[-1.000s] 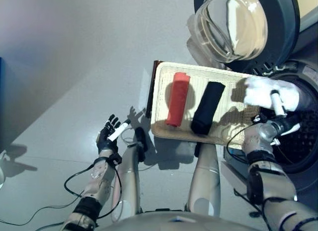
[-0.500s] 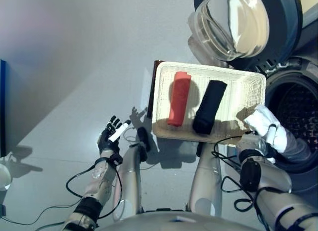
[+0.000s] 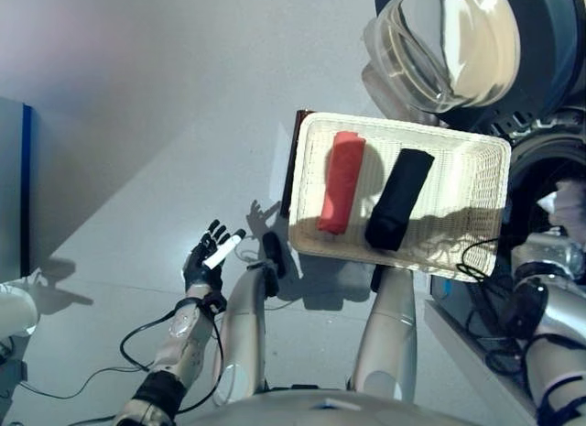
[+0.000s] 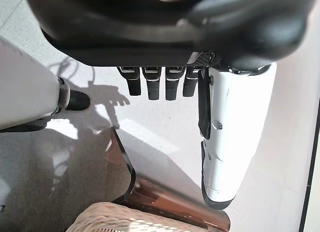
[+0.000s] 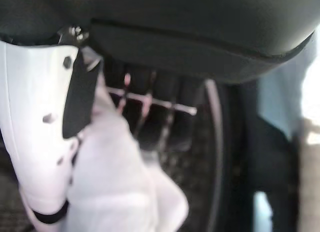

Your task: Pick up the clothes and place them into the washing machine

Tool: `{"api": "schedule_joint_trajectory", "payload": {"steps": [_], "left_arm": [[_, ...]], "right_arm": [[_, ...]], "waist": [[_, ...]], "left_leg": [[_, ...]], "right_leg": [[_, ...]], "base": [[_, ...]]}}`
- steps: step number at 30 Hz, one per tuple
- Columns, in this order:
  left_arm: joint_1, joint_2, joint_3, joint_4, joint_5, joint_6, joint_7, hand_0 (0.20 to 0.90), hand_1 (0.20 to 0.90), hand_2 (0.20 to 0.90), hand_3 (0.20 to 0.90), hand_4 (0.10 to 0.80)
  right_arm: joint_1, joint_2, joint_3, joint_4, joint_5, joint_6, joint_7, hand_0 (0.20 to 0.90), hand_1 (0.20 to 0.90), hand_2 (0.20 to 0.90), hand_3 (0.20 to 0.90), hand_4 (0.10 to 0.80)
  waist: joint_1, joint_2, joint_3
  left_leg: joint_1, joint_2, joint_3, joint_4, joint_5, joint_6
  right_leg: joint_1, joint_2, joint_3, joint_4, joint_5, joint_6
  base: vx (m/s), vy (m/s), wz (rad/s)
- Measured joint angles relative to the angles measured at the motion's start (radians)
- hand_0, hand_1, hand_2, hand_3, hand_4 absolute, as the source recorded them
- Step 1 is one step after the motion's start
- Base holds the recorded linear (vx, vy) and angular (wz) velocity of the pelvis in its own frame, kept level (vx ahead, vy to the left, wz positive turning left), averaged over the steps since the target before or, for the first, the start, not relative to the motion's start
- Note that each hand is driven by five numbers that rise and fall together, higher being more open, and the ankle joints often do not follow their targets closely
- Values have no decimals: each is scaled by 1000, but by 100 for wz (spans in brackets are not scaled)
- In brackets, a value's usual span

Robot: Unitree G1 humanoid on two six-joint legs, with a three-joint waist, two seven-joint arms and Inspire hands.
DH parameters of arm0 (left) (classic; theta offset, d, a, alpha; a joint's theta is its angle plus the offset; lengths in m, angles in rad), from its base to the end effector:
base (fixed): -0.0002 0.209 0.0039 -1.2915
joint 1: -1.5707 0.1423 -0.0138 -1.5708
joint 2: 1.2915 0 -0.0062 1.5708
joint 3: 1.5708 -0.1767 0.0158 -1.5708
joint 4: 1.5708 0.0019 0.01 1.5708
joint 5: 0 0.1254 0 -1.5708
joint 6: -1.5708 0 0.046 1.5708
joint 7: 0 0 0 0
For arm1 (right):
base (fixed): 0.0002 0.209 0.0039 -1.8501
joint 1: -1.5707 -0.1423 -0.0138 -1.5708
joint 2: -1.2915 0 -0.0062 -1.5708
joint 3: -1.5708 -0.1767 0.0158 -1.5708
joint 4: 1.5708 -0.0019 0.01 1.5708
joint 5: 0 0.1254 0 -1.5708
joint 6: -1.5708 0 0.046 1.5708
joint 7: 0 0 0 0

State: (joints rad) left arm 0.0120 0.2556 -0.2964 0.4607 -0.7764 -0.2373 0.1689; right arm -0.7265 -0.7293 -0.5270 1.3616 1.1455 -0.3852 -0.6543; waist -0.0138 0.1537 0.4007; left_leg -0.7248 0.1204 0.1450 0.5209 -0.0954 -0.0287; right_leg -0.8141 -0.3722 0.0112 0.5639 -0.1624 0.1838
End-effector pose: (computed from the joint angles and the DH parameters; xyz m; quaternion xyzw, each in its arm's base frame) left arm 0.1633 0.1729 -0.0215 -0.2014 0.1772 0.0959 0.9586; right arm 0.2286 -0.3752 0.1045 0.4341 -0.0360 -0.6983 0.5680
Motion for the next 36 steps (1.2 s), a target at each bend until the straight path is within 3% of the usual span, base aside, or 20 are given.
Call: {"api": "schedule_joint_trajectory", "payload": {"steps": [6, 7, 8, 9, 18, 26, 30, 36], "left_arm": [[6, 11, 0, -19, 0, 4, -12, 900, 900, 900, 900, 800], [6, 18, 0, -24, 0, 6, -16, 900, 900, 900, 900, 800], [6, 22, 0, -27, -1, 8, -17, 900, 900, 900, 900, 800], [6, 29, 0, -27, -1, 10, -17, 900, 900, 900, 900, 800], [6, 34, 0, -27, -1, 12, -18, 900, 900, 900, 900, 800], [7, 32, 1, -27, -1, 11, -18, 900, 900, 900, 900, 800], [15, 31, 4, -25, -1, 9, -17, 900, 900, 900, 900, 800], [26, 25, 15, -10, -1, 9, -14, 900, 900, 900, 900, 800]], "right_arm": [[-4, -63, -40, 67, 4, 29, -2, 200, 200, 200, 200, 300], [0, -65, -56, 70, 12, 43, 3, 274, 274, 274, 274, 353], [0, -65, -64, 72, 22, 45, 3, 513, 513, 513, 513, 524], [1, -65, -73, 75, 29, 49, 3, 900, 900, 900, 900, 800], [23, -65, -72, 86, 65, 59, 61, 900, 900, 900, 900, 800], [18, -43, 58, 63, 23, 58, 111, 900, 900, 900, 900, 800], [33, 11, 139, -28, -40, 54, 134, 900, 900, 900, 900, 800], [71, 221, 248, -130, -116, 29, 156, 900, 900, 900, 900, 800]], "waist": [[2, 3, -2], [2, 3, -2], [2, 3, -2], [2, 3, -2], [0, 2, -17], [-1, -5, -21], [-4, -20, -26], [-6, -60, -44]], "left_leg": [[0, -11, -1, -4, 0, 1], [-1, -13, 0, -3, -1, 2], [-2, -13, 1, -2, -1, 3], [-2, -13, 1, -2, -2, 4], [-2, -13, 1, 3, -6, 2], [-4, -11, -4, 22, -8, 4], [-1, -8, -15, 28, -7, 4], [2, 3, -31, 29, -4, 1]], "right_leg": [[-2, -11, 0, 6, 0, 0], [-1, -14, 0, 4, 0, 0], [-1, -14, 0, 3, 0, 0], [-1, -14, 0, 0, 0, 1], [1, -13, 1, -2, 0, 1], [7, -11, 0, 7, 1, 2], [19, -2, -5, 7, 1, 2], [40, 5, -28, -1, 2, 1]], "base": [[7, 1, 3], [5, -2, 3], [0, 0, 0], [0, 0, 0], [0, 0, 0], [-18, -6, 0], [-33, 2, 2], [-37, -1, 2]]}}
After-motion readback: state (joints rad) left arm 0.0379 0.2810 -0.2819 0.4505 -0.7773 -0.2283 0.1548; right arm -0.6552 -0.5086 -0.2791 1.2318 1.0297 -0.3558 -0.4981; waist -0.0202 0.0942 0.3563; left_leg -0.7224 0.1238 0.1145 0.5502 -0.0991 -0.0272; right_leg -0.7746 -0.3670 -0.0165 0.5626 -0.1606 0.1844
